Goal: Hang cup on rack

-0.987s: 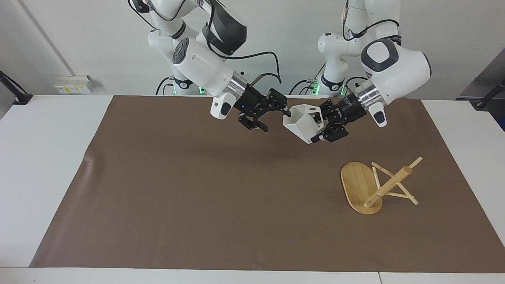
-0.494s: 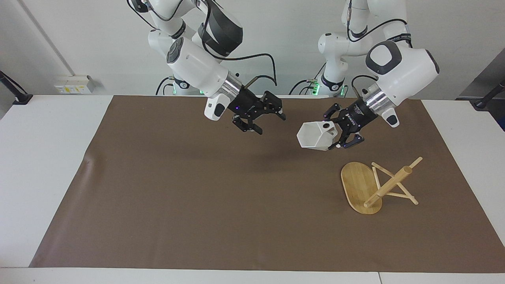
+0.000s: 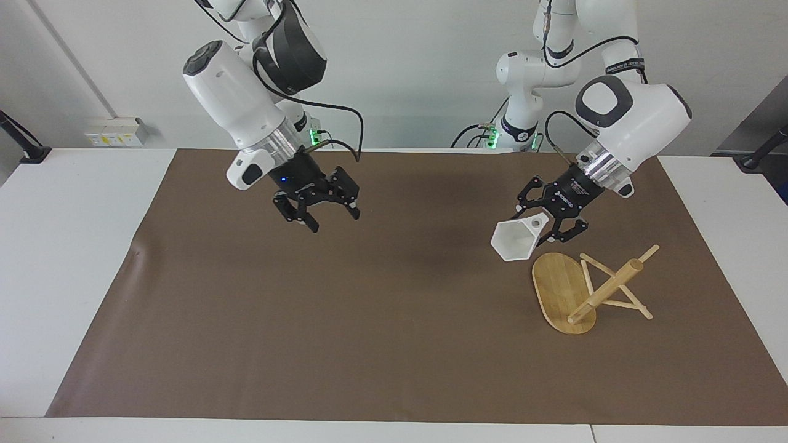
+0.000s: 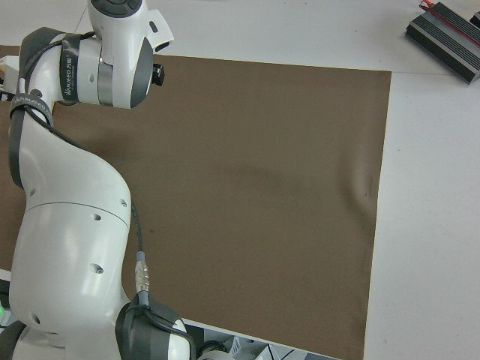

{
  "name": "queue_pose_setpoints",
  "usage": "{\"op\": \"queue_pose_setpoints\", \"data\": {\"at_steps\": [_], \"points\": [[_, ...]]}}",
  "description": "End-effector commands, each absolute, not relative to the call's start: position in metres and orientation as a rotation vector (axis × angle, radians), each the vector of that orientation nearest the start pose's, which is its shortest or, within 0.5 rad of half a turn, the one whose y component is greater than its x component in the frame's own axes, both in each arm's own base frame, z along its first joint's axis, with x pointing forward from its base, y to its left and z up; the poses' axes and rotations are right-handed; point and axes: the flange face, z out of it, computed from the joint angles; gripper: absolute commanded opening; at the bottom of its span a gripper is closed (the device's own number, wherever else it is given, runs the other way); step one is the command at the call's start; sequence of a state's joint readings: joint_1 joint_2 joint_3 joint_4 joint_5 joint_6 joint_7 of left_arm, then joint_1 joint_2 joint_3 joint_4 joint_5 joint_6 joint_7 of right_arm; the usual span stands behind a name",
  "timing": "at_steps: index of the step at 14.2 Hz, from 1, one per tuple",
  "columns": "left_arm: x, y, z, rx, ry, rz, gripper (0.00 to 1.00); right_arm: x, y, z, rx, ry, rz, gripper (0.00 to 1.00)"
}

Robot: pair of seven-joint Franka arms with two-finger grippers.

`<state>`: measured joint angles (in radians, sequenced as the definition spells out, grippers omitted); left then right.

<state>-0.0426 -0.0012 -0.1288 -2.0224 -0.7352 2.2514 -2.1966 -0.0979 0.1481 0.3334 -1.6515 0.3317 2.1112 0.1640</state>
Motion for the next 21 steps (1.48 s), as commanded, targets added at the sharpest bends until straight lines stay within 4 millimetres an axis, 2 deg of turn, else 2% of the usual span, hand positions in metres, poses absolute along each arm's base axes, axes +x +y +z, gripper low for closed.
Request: {"op": "queue_pose_setpoints", "data": {"at_steps": [1,4,8,11,14,21], "points": [[0.555,-0.109,0.473,0.787,2.52,-0.636,0.0,0.616,0.118,0.564,-2.843,0.07,-0.389,1.0],[0.55,-0.107,0.469,0.759,2.541,-0.641,0.0,0.622,0.07,0.56,-2.939,0.09,-0.408,1.0],[0.557,-0.094,0.471,0.59,2.549,-0.602,0.0,0.619,0.0,0.56,-3.007,0.062,-0.354,1.0],[0.556,-0.088,0.465,0.537,2.56,-0.59,0.0,0.609,-0.033,0.565,-3.038,0.069,-0.277,1.0],[0.557,-0.09,0.464,0.491,2.543,-0.557,0.0,0.601,-0.048,0.566,-3.047,0.094,-0.155,1.0],[0.563,-0.091,0.465,0.45,2.51,-0.514,0.0,0.583,-0.053,0.596,-3.039,0.091,0.051,1.0]]}}
